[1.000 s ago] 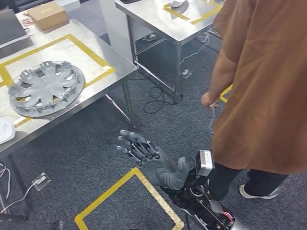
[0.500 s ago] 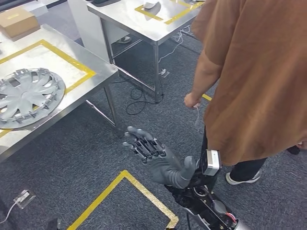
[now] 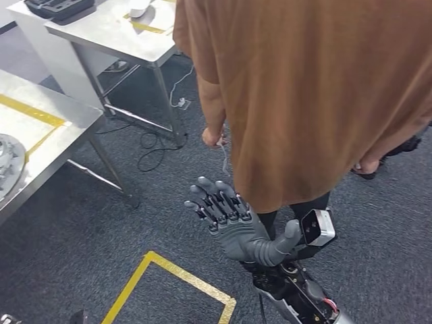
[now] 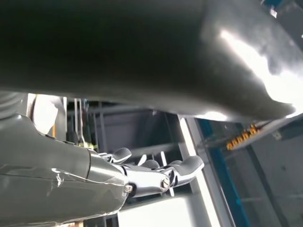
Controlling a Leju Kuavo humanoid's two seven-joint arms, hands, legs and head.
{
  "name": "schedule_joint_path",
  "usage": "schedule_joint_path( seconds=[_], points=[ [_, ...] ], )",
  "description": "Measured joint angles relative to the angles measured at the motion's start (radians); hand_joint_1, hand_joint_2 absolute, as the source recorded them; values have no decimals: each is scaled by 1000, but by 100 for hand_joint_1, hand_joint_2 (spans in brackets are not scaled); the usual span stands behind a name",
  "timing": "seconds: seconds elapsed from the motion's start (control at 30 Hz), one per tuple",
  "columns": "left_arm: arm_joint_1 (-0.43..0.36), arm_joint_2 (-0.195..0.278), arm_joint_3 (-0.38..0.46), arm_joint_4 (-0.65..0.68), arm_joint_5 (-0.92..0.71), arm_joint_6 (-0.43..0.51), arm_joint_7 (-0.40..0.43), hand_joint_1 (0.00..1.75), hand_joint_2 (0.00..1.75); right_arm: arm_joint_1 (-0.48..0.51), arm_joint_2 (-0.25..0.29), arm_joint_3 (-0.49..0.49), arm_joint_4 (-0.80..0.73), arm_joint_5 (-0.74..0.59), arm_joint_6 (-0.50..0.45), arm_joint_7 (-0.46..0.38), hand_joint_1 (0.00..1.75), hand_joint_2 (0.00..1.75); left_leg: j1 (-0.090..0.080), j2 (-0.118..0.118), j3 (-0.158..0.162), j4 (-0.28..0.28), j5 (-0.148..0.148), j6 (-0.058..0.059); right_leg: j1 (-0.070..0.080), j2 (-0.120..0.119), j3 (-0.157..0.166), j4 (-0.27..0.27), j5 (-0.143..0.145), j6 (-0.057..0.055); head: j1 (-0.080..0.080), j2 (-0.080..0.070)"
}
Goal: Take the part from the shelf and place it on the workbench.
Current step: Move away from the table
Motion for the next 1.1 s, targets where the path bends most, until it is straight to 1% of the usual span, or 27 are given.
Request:
schedule_joint_path(
  seconds=[0.03,0.07,0.13,0.17,0.2,0.27,0.3,0.33,0.37,0.43,0.47,0.5,0.53,0.57,0.6,0.67,0.7,0.73,0.8,0.83,0.9,0.93,0.97,1.0,1.03,1.07,1.1],
  points=[
    [1,0,0,0,0,0,0,0,0,4,0,-4,-4,4,2,0,0,0,0,-3,10,-31,28,3,1,16,0,1,1,0,-3,0],
    [1,1,0,0,0,0,0,0,0,6,0,-7,-7,8,4,0,0,0,0,-11,39,-97,69,7,2,31,0,2,2,1,-6,0],
    [0,3,0,0,0,0,0,0,0,7,0,-12,-15,15,5,0,0,0,1,-50,103,-242,129,14,3,56,-3,7,3,5,-12,0],
    [0,4,0,0,0,0,0,0,0,8,0,-15,-19,17,5,0,0,0,1,-65,122,-286,141,17,4,67,-6,8,3,9,-14,0],
    [-1,4,0,0,0,0,0,0,0,9,0,-17,-22,18,5,0,0,0,1,-72,129,-305,142,18,4,76,-10,9,4,13,-14,0],
    [-4,3,0,0,0,0,0,0,0,12,0,-23,-27,19,5,0,0,0,0,-55,131,-310,145,24,3,94,-18,7,9,26,-11,0],
    [-5,2,0,0,0,0,0,0,0,14,0,-25,-29,20,4,0,0,0,2,-44,132,-313,147,29,3,91,-22,10,8,31,-9,0],
    [-7,1,0,0,0,0,0,0,0,14,-1,-27,-31,21,4,0,0,0,4,-32,133,-316,150,34,4,74,-33,29,-6,37,-5,0],
    [-7,0,0,0,1,0,0,0,0,14,-2,-29,-32,21,4,0,0,0,5,-19,134,-319,152,37,4,47,-53,72,-32,41,4,0],
    [-5,1,0,0,1,0,0,0,0,14,-5,-33,-33,21,0,0,0,0,1,5,134,-319,152,40,1,-9,-110,211,-108,49,20,0],
    [-4,1,0,0,1,0,0,0,0,14,-6,-35,-33,21,-2,0,0,0,-1,17,134,-319,151,40,-1,-20,-138,279,-137,51,26,0],
    [-3,1,0,0,1,0,1,0,0,15,-7,-35,-33,21,-4,0,0,0,-1,30,134,-319,150,41,-2,-26,-154,318,-147,53,28,0],
    [-3,1,0,0,1,0,2,0,0,15,-7,-36,-33,21,-7,0,0,0,-2,43,135,-319,149,41,-3,-30,-150,318,-137,53,31,0],
    [-3,0,0,0,0,0,2,0,0,15,-8,-36,-33,21,-9,0,0,0,-2,55,138,-318,147,40,-4,-35,-124,274,-109,53,35,0],
    [-4,-1,0,0,0,0,3,0,0,14,-8,-36,-34,21,-12,0,0,0,-1,66,141,-318,145,37,-5,-44,-85,202,-71,52,38,0],
    [-4,-1,0,0,0,0,4,0,0,12,-8,-37,-35,19,-15,0,0,0,-4,83,147,-316,140,30,0,-79,-11,67,-32,47,48,0],
    [-5,-1,0,0,0,0,4,0,0,11,-8,-37,-36,19,-16,0,0,0,-7,91,148,-315,138,25,4,-90,7,33,-28,41,49,0],
    [-5,-1,0,0,0,0,5,0,0,11,-8,-37,-38,18,-16,0,0,0,-9,100,149,-314,138,21,9,-94,12,20,-32,35,48,0],
    [-7,-1,0,0,0,0,6,0,0,12,-8,-38,-40,18,-17,0,0,0,-8,117,149,-314,138,12,13,-74,9,17,-27,22,41,0],
    [-9,-1,0,0,0,0,7,0,0,12,-9,-39,-41,18,-17,0,0,0,-5,109,150,-310,133,8,12,-65,8,16,-24,16,39,0],
    [-11,-1,0,0,0,0,7,0,0,11,-9,-40,-46,18,-20,0,0,0,-1,57,124,-248,89,1,8,-46,7,12,-18,4,31,0],
    [-10,-1,0,0,0,0,7,0,0,11,-9,-40,-48,19,-22,0,0,0,0,26,93,-180,53,0,8,-37,5,12,-16,-1,24,0],
    [-9,-1,0,0,0,0,8,0,0,12,-9,-41,-50,20,-23,0,0,0,-1,9,52,-98,17,1,9,-26,3,12,-14,-5,16,0],
    [-7,-1,0,0,0,0,9,0,0,14,-9,-40,-51,21,-24,0,0,0,-2,4,14,-29,-6,3,11,-14,1,12,-13,-8,9,0],
    [-5,-1,0,0,0,1,9,0,0,15,-9,-40,-51,21,-24,0,0,0,-4,1,-11,14,-11,6,14,0,0,12,-11,-10,4,0],
    [-4,-1,0,0,0,1,10,0,0,16,-9,-41,-51,21,-24,0,0,0,-5,-1,-14,9,7,11,17,15,0,12,-10,-11,0,0],
    [-4,-1,0,0,0,1,10,0,0,16,-9,-41,-51,21,-24,0,0,0,-7,-6,5,-40,43,17,18,29,1,12,-9,-12,-2,0]
  ],
)
